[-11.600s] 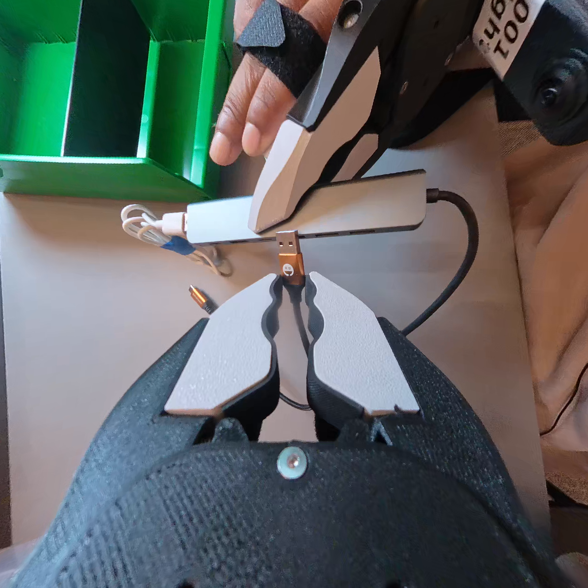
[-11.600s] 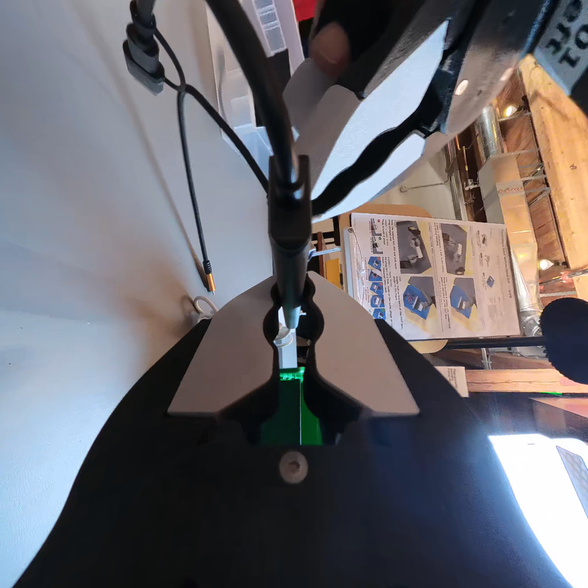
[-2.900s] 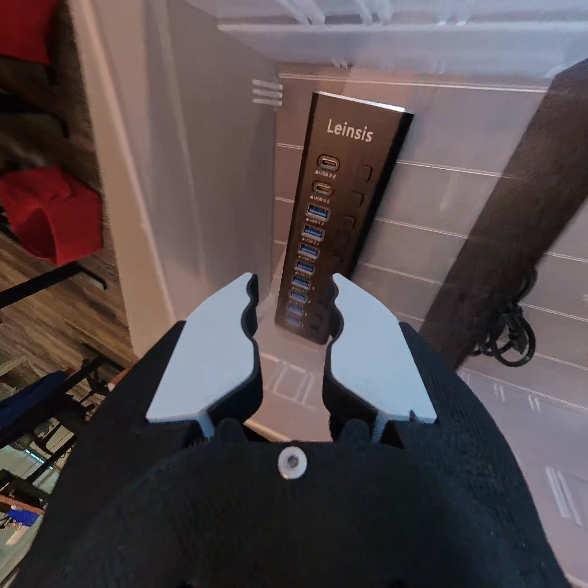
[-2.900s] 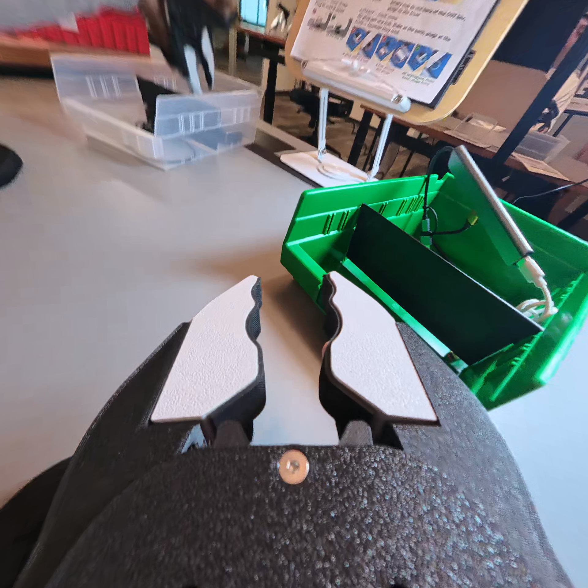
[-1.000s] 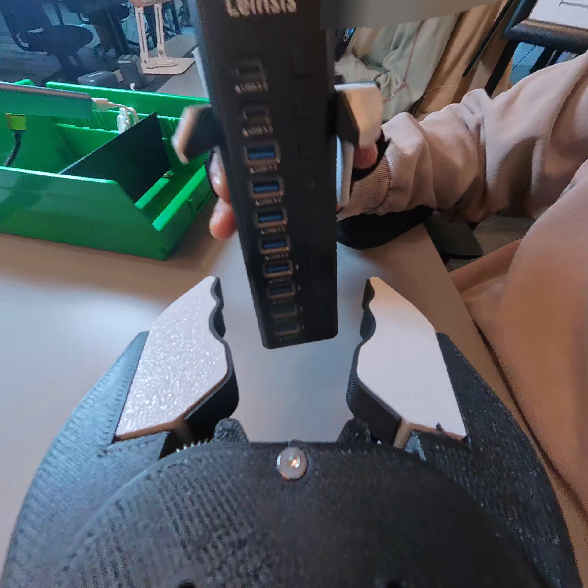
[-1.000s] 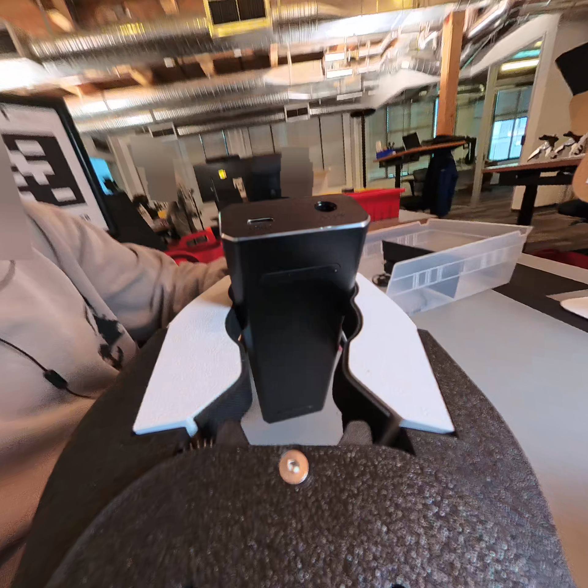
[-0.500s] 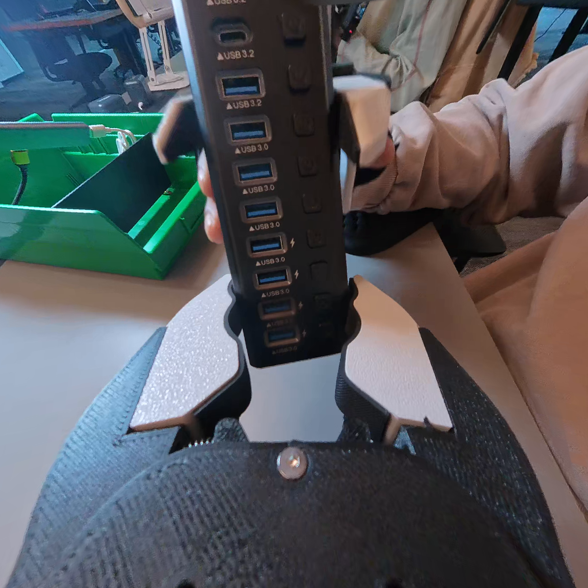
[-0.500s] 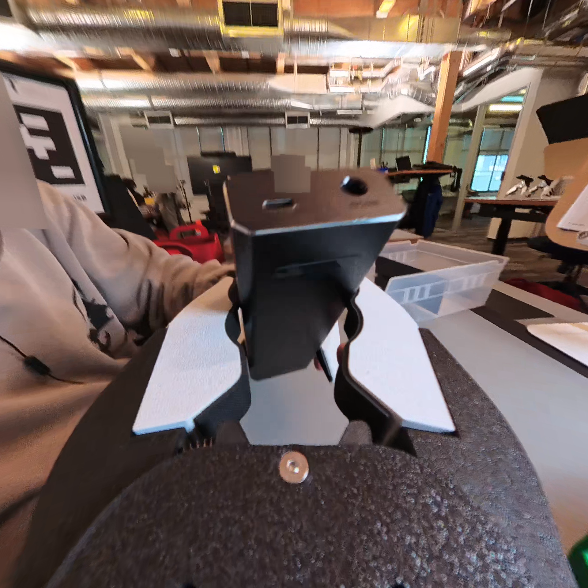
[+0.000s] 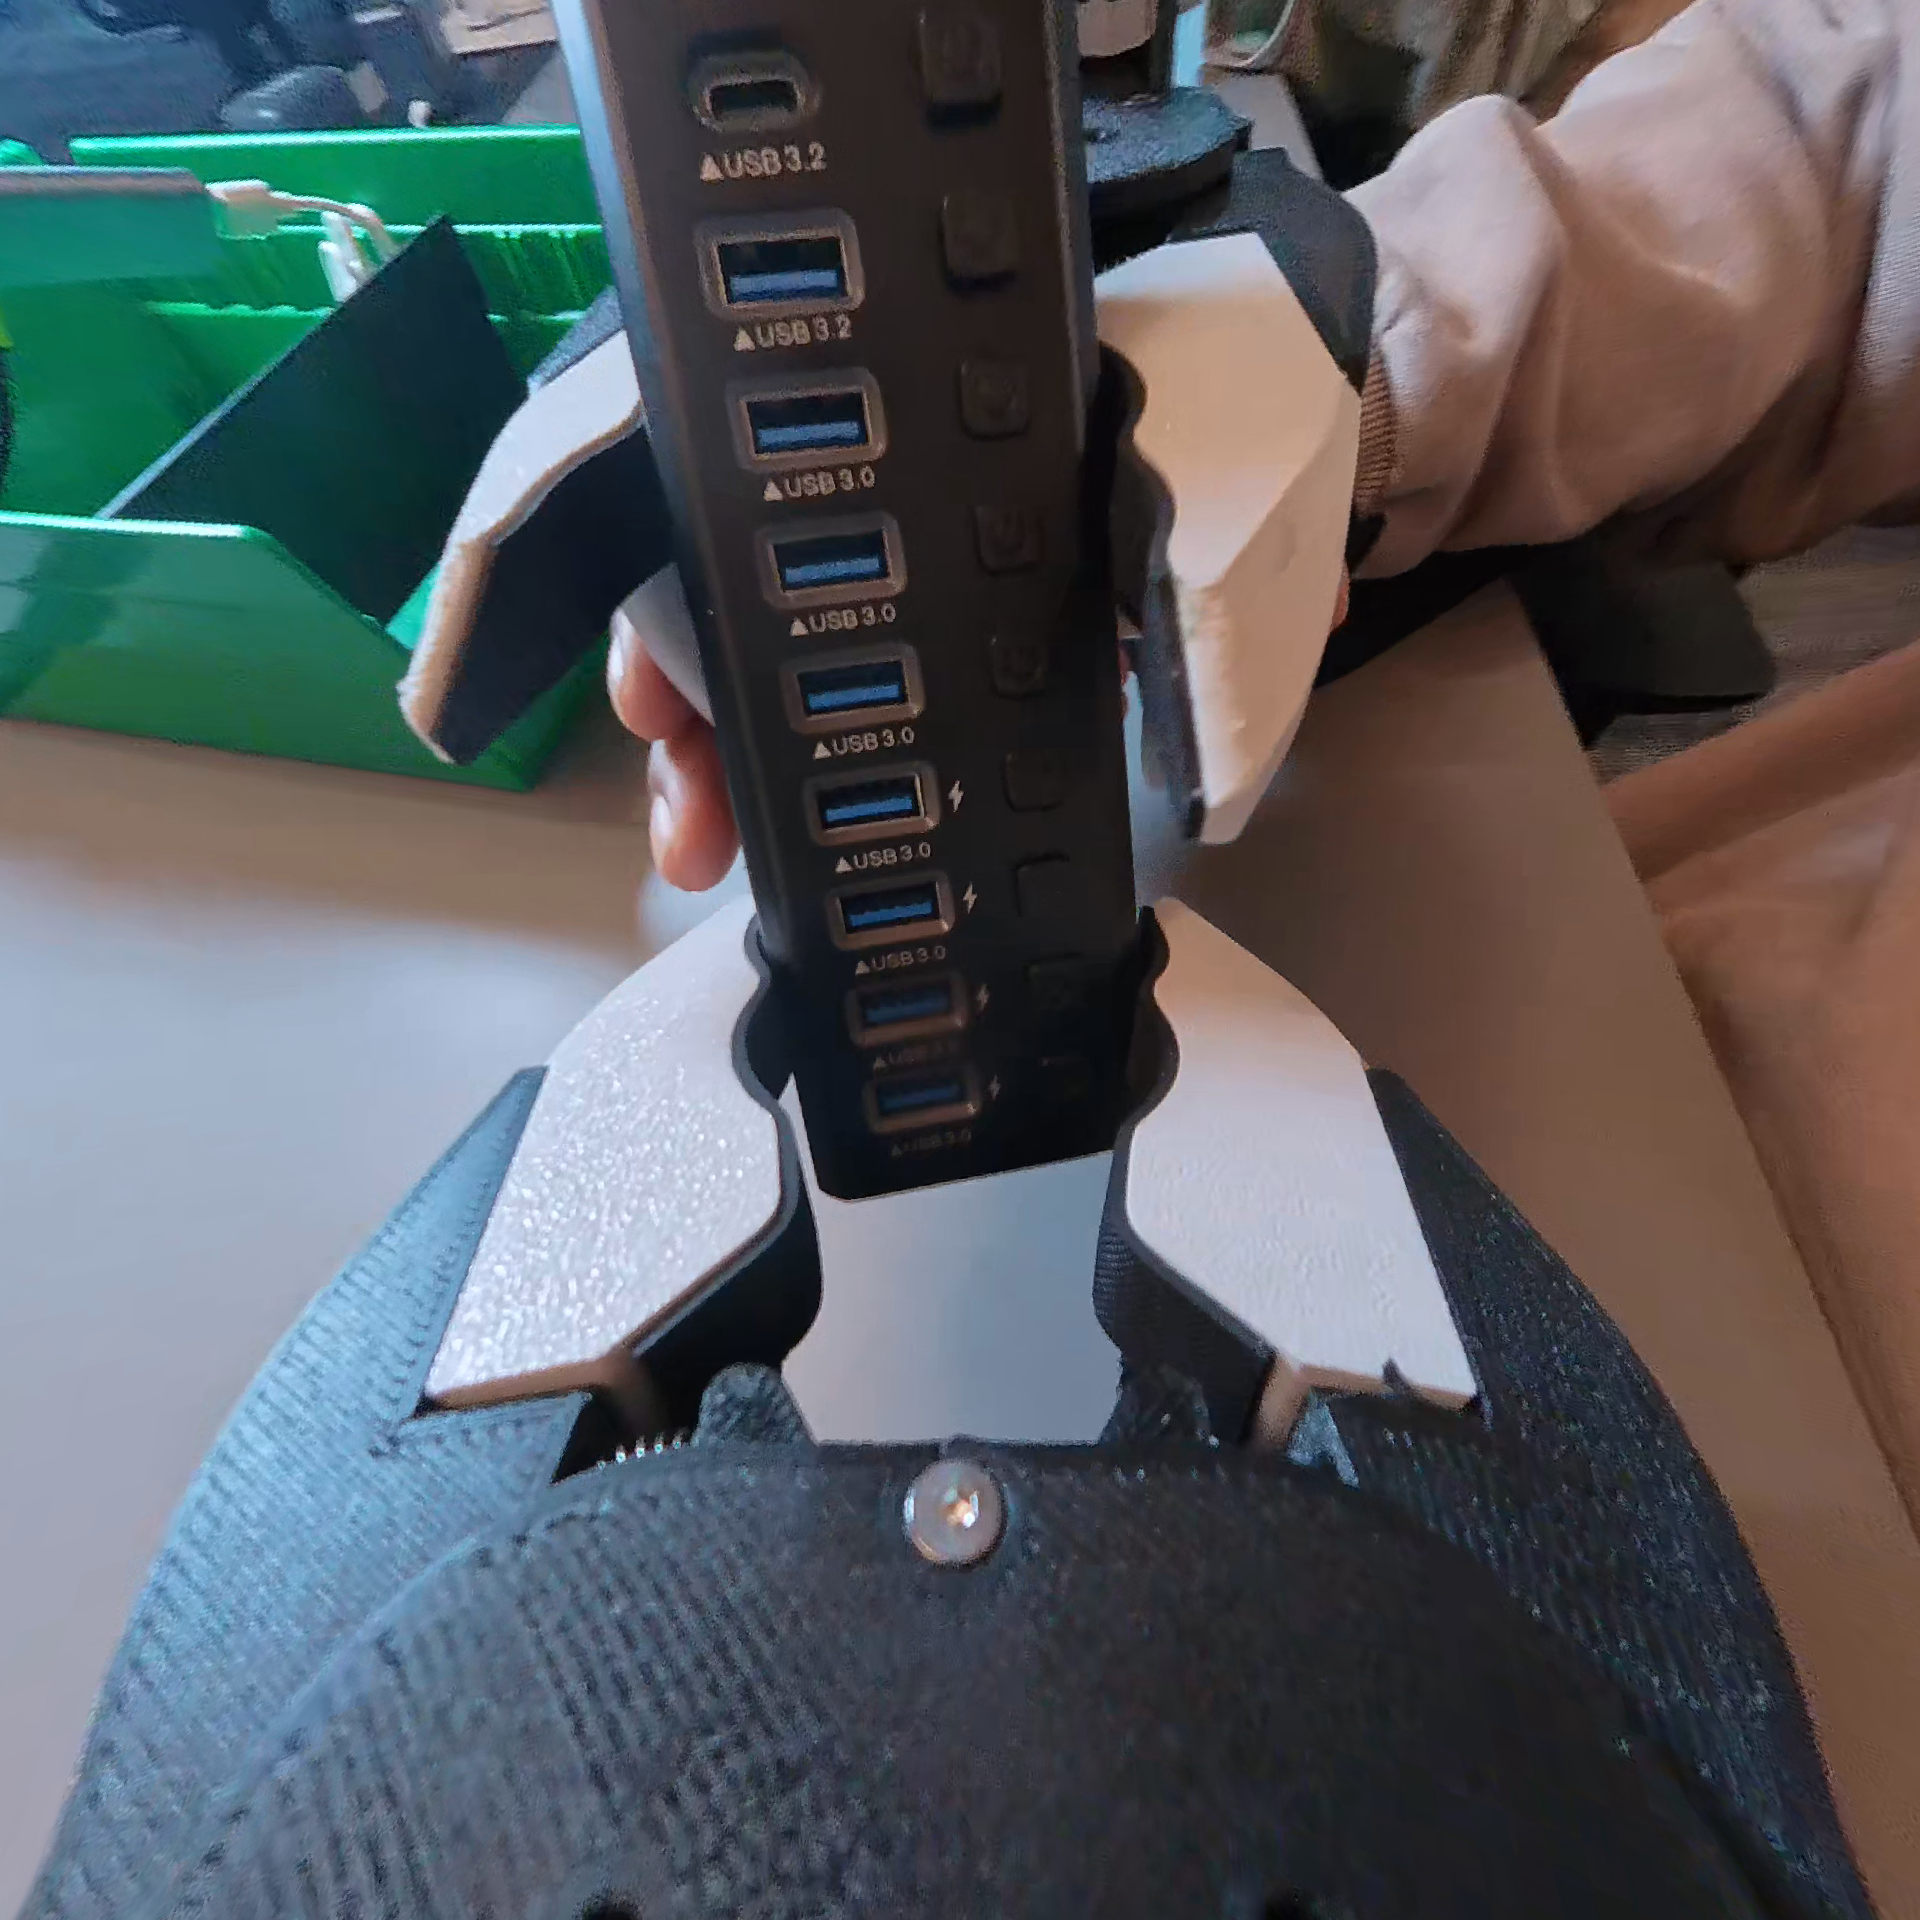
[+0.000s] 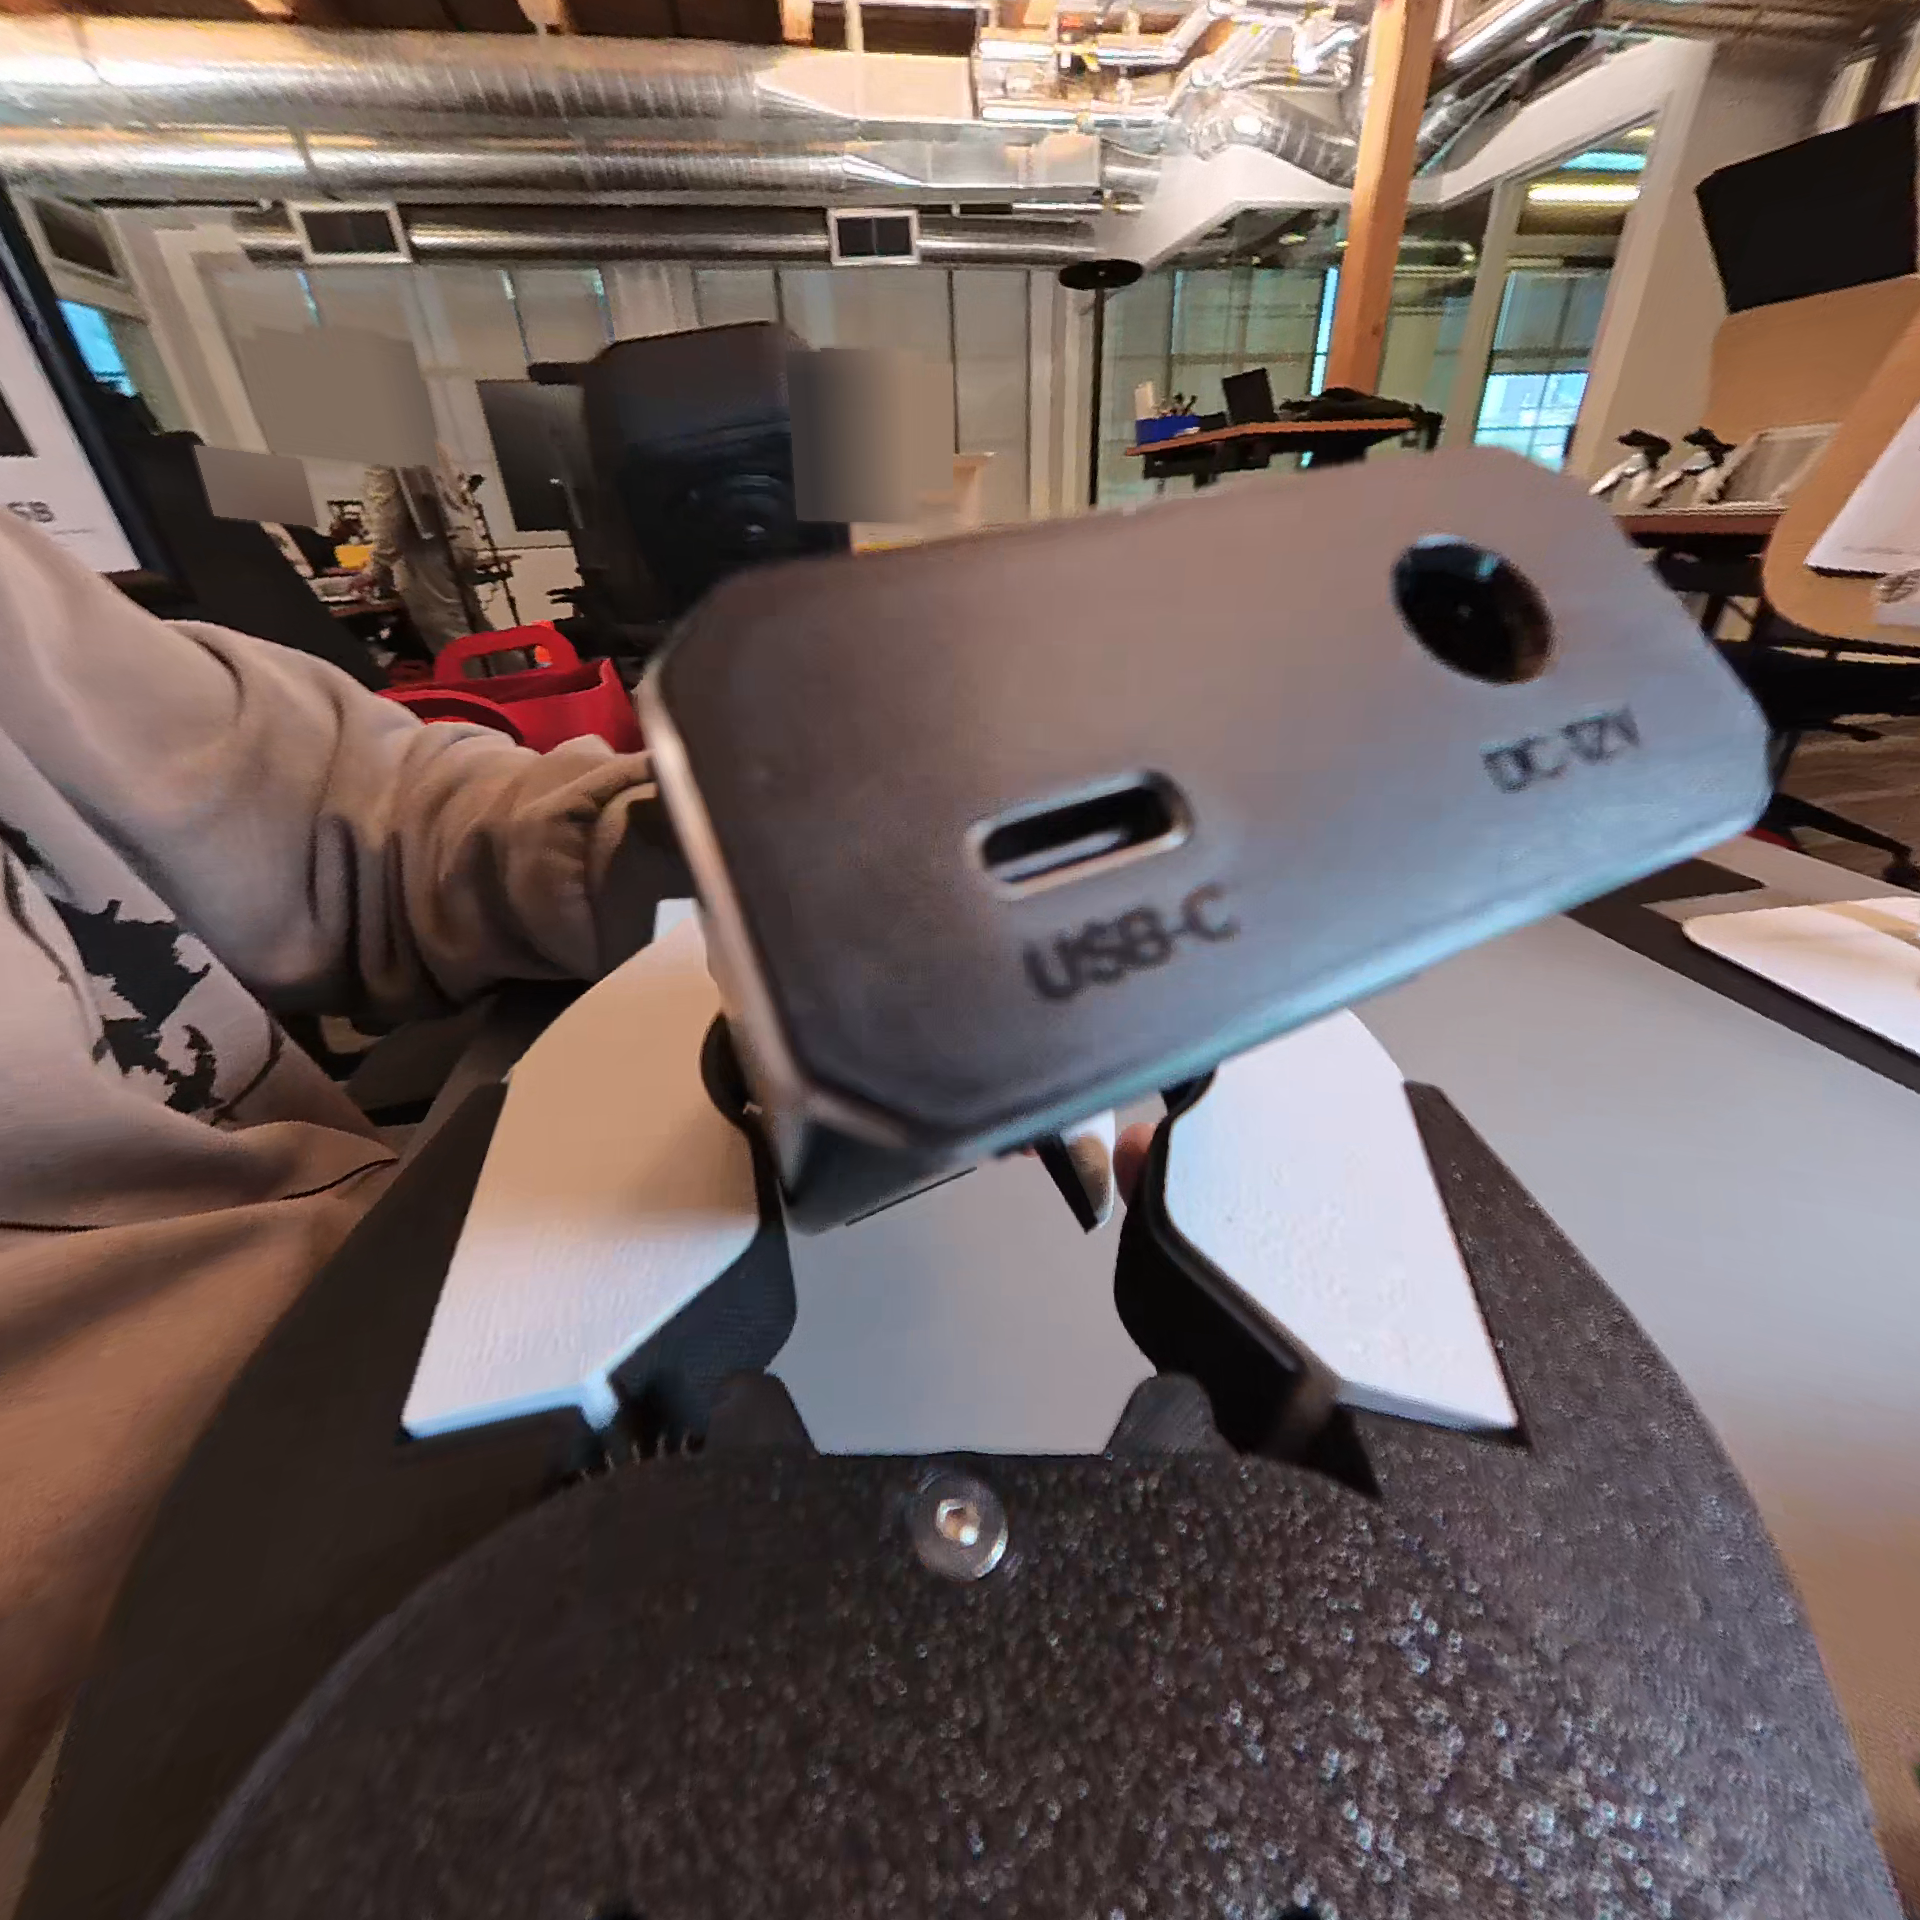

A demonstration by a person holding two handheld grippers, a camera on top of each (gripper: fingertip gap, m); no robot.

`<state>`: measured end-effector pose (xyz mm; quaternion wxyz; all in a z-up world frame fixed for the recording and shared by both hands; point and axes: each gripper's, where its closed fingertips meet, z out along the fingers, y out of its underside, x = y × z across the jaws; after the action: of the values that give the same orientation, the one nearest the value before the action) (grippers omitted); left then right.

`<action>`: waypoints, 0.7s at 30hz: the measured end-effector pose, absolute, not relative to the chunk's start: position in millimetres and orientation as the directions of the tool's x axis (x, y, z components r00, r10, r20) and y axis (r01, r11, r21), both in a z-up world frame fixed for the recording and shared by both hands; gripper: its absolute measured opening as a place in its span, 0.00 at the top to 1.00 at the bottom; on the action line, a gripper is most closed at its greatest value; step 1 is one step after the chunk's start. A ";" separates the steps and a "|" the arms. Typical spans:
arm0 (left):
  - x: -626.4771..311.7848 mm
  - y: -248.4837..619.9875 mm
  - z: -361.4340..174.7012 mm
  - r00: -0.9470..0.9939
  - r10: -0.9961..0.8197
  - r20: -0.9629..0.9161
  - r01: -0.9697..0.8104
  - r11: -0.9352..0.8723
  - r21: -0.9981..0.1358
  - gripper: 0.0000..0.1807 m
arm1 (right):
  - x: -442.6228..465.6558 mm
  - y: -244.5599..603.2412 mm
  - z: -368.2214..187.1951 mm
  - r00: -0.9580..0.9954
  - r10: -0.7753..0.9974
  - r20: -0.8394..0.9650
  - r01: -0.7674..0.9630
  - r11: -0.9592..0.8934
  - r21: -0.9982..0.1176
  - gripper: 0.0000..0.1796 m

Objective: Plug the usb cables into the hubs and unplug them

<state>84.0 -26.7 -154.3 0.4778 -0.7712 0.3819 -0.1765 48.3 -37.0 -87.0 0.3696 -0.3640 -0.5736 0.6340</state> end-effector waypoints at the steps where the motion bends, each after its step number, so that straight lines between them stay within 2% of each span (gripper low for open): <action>1: 84.7 -29.5 -153.9 0.631 -0.773 -0.071 -0.412 -0.256 -0.875 0.64 | 49.8 -39.7 -87.2 -0.480 0.876 -0.036 -0.050 -0.069 -0.996 0.57; 11: 87.2 -35.6 -158.0 0.604 -0.796 -0.038 -0.425 -0.281 -0.861 0.64 | 53.0 -46.5 -93.3 -0.511 0.859 -0.018 -0.016 -0.031 -0.999 0.57; 17: 90.4 -34.9 -144.4 0.592 -0.805 0.021 -0.313 -0.254 -0.915 0.64 | 54.5 -42.5 -83.8 -0.518 0.852 -0.067 -0.021 -0.091 -0.996 0.58; 21: 68.1 -34.3 -119.6 0.613 -0.786 -0.075 -0.316 -0.157 -0.936 0.58 | 63.0 -28.4 -66.0 -0.501 0.863 -0.062 -0.074 -0.115 -0.991 0.58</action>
<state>68.1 -34.3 -119.6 0.5270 -0.7273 0.3789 -0.2231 63.0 -28.4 -66.0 0.3555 -0.3508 -0.5625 0.6590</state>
